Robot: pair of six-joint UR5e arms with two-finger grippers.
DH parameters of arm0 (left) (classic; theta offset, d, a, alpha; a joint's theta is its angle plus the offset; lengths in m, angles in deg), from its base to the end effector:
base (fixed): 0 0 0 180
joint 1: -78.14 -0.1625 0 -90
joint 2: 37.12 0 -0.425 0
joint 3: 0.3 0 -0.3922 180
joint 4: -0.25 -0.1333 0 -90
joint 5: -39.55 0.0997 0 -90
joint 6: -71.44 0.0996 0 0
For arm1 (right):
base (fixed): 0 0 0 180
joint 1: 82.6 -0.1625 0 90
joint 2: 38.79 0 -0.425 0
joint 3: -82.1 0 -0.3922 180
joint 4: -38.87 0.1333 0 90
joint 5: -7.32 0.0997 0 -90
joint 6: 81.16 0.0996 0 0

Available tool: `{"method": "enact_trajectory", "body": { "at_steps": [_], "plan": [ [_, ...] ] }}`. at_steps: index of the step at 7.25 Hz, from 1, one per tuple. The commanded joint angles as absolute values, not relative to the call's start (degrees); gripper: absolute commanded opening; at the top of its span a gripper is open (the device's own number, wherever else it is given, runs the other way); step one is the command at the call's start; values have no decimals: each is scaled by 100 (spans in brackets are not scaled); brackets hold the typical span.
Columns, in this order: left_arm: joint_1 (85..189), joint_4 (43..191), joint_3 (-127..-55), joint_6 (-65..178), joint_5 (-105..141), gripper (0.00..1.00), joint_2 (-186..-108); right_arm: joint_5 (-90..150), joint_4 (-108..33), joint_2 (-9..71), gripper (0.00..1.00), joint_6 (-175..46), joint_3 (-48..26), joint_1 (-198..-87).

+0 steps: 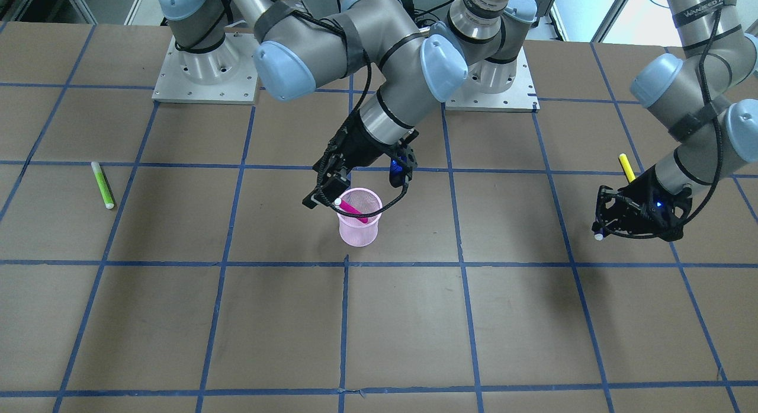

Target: Insert purple and pink pens into pink cup

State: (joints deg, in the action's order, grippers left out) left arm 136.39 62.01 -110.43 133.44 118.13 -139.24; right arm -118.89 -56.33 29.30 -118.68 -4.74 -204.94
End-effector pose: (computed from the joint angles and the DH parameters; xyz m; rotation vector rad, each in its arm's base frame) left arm 0.1401 -0.5172 0.2644 -0.7600 -2.8515 0.1447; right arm 0.3882 -0.4739 0.3292 1.5119 -1.9952 -0.3338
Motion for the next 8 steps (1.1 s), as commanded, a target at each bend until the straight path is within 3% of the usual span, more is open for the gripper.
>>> {"method": "enact_trajectory", "body": {
  "at_steps": [1, 2, 4, 8],
  "plan": [
    [14261, 6239, -11052, 13026, 10894, 0, -13636, -11001, -5684, 3710, 87, -11895, -491, -19113],
    [14848, 6082, -11061, 12145, 10873, 0, -13548, -10288, -5676, 4002, 97, -11886, -509, -18288],
    [16315, 4768, -11078, 10264, 10934, 0, -13433, -9228, -5684, 4311, 100, -11355, -500, -17184],
    [18005, 2818, -11174, 8239, 11320, 0, -13510, -8048, -5658, 4321, 100, -8952, -430, -17102]
  ]
}}
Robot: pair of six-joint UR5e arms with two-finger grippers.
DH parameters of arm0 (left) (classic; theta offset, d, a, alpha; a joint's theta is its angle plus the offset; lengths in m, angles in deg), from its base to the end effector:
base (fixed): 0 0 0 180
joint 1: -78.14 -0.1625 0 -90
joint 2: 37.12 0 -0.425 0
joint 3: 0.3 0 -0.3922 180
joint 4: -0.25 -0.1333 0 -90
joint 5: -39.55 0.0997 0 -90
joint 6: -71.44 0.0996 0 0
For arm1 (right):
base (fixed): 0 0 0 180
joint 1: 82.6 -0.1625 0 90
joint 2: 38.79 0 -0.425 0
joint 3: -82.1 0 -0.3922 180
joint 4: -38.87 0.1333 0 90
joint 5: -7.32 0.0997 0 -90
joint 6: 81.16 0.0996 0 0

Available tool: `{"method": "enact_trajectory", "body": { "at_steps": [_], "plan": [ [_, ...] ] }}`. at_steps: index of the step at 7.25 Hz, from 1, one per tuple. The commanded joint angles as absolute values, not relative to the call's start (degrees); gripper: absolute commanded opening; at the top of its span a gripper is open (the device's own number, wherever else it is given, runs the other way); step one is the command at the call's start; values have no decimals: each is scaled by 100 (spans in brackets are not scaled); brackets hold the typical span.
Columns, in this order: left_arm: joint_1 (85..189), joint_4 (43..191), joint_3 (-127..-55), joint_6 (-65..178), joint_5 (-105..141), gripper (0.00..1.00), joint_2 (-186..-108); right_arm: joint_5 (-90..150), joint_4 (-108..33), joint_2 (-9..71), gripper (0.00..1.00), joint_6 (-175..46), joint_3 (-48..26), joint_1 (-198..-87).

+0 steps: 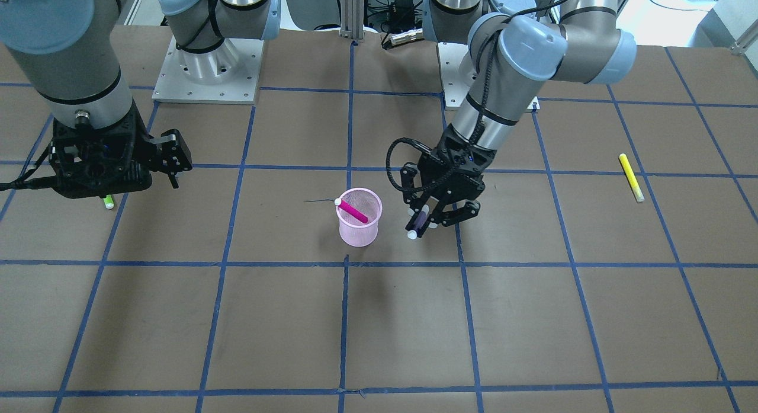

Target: Insert purple and pink pens into pink cup

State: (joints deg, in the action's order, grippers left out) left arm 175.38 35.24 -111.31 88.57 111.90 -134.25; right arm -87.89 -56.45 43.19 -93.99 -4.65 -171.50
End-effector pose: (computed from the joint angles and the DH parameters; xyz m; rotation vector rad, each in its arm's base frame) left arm -0.2290 -0.5056 0.3596 -0.6911 -2.7095 0.7024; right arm 0.1137 -0.5531 0.4525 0.3110 -3.0343 -0.0023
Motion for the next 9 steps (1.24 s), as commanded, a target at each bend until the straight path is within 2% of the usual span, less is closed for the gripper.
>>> {"method": "enact_trajectory", "body": {
  "at_steps": [1, 3, 5, 7, 9],
  "plan": [
    [18226, 2463, -11245, 7747, 11617, 0, -13642, -7866, -5658, 4321, 100, -9073, -465, -17006],
    [18535, 2224, -11350, 7400, 11759, 0, -13678, -7986, -5579, 4513, 100, -8926, -421, -16970],
    [18580, 1452, -11936, 7320, 11936, 0, -13627, -7978, -5412, 4645, 100, -8715, -404, -16934],
    [18571, 1072, -12062, 7328, 11954, 0, -13661, -7925, -5429, 4708, 100, -8406, -412, -16935],
    [18589, 407, -12490, 7276, 11954, 0, -13670, -7882, -5560, 4690, 100, -8397, -412, -16935]
  ]
}}
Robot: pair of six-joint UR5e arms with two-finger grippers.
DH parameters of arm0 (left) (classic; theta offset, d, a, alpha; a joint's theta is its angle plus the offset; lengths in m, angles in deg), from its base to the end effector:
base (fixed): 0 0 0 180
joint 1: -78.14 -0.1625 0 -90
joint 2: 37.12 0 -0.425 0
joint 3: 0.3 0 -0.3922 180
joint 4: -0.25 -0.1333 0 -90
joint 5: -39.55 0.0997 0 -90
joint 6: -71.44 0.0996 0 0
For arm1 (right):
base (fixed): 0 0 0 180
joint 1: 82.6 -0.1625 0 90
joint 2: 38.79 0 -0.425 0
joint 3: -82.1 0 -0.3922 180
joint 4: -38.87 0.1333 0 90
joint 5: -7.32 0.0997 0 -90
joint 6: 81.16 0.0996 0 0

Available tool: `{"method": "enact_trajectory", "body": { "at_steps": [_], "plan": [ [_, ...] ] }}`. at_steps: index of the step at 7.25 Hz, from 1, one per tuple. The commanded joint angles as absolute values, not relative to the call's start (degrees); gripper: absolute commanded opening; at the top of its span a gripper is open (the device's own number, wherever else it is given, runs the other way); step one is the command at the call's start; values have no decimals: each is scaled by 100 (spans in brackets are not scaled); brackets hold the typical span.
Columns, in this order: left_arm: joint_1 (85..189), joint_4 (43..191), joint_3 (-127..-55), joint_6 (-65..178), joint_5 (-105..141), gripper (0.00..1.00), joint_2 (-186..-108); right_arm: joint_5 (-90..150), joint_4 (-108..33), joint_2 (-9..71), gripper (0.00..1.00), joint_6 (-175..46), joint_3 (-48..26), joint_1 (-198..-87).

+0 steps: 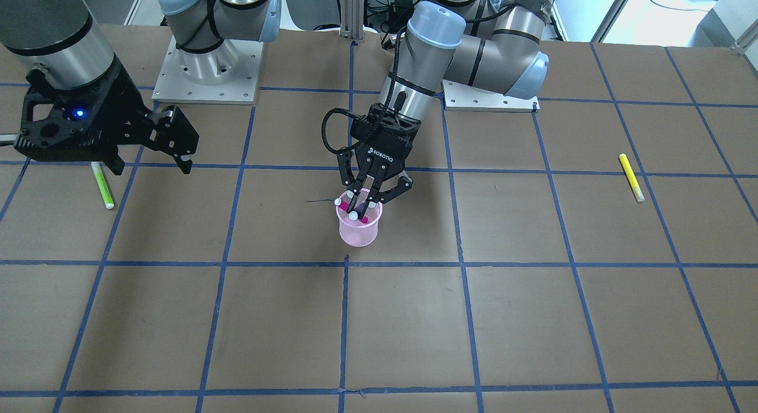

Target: Insert purple and pink pens into pink cup

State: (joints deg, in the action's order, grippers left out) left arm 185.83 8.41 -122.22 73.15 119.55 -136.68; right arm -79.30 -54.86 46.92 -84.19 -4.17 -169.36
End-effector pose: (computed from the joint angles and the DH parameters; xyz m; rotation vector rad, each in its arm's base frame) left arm -0.2966 -0.4343 0.3116 -0.5442 -2.6651 0.9564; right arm 0.1091 -0.5360 0.4887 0.0031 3.0844 -0.0902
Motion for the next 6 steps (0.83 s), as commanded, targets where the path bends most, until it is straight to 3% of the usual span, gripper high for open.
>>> {"method": "enact_trajectory", "body": {
  "at_steps": [1, 6],
  "plan": [
    [18589, 264, -12624, 7241, 11954, 0, -13652, -7907, -5622, 4708, 100, -8397, -412, -16935],
    [18607, 245, -12643, 7223, 11953, 0, -13960, -7978, -5125, 4856, 100, -7810, -403, -17031]
  ]
}}
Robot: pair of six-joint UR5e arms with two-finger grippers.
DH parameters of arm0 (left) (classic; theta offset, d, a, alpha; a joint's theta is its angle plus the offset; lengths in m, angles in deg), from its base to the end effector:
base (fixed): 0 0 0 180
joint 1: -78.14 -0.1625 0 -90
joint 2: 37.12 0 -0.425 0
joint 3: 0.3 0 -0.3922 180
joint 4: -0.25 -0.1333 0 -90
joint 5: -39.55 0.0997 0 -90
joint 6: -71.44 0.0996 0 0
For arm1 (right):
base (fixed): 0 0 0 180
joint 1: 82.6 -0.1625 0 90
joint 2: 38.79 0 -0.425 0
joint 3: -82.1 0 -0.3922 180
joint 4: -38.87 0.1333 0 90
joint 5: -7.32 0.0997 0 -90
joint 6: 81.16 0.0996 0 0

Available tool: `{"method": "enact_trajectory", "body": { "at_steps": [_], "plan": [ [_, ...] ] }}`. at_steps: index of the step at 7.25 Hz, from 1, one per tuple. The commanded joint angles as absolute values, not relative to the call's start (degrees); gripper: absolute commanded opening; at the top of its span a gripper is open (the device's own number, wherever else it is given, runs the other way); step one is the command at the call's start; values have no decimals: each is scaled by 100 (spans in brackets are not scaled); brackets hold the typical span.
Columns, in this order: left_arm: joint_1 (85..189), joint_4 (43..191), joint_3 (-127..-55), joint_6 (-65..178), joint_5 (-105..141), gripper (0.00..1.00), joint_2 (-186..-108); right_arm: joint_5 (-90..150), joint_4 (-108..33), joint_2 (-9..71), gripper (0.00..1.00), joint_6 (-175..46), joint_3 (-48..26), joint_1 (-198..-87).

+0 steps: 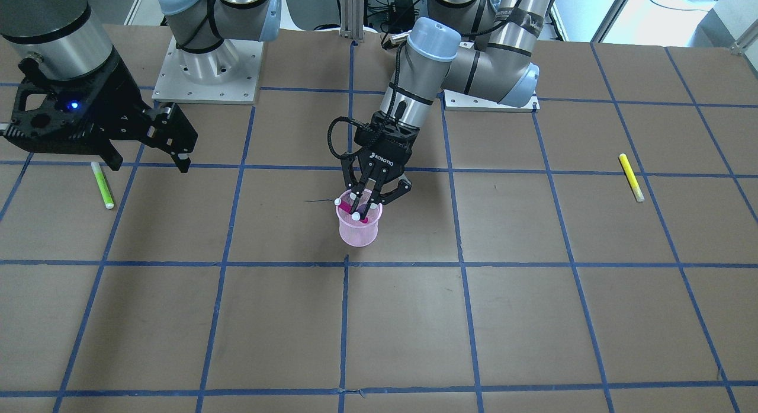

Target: Insert purple and pink pens into pink cup

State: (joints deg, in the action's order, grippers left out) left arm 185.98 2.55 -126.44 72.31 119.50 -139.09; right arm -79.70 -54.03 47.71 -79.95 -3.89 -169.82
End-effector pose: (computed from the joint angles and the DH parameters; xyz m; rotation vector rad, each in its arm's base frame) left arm -0.2934 -0.4197 0.2743 -0.5273 -2.6711 0.9334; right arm 0.1129 -0.5297 0.4968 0.1051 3.0872 -0.0930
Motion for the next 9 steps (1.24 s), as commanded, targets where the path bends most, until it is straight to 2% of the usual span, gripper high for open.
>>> {"method": "enact_trajectory", "body": {
  "at_steps": [1, 3, 4, 5, 7, 8, 9],
  "plan": [
    [18607, 245, -12651, 7232, 11962, 0, -13960, -7978, -5087, 4875, 100, -7817, -447, -17049],
    [18607, 245, -12643, 7232, 11962, 36, -13969, -7978, -4605, 5023, 100, -7808, -719, -17058],
    [18598, 253, -12625, 7197, 11962, 61, -13969, -7961, -4603, 5059, 100, -7799, -711, -17066],
    [18572, 253, -12608, 7014, 11962, 71, -13969, -8004, -4621, 5051, 100, -7747, -676, -17171],
    [18528, 262, -12590, 6907, 11954, 74, -13969, -8329, -4621, 5051, 100, -7747, -685, -17233],
    [18510, 349, -12520, 6898, 11954, 82, -13934, -8321, -4621, 5051, 100, -7738, -693, -17303],
    [18449, 890, -12128, 6889, 11971, 88, -13942, -8338, -4629, 5051, 100, -7738, -694, -17330]
  ]
}}
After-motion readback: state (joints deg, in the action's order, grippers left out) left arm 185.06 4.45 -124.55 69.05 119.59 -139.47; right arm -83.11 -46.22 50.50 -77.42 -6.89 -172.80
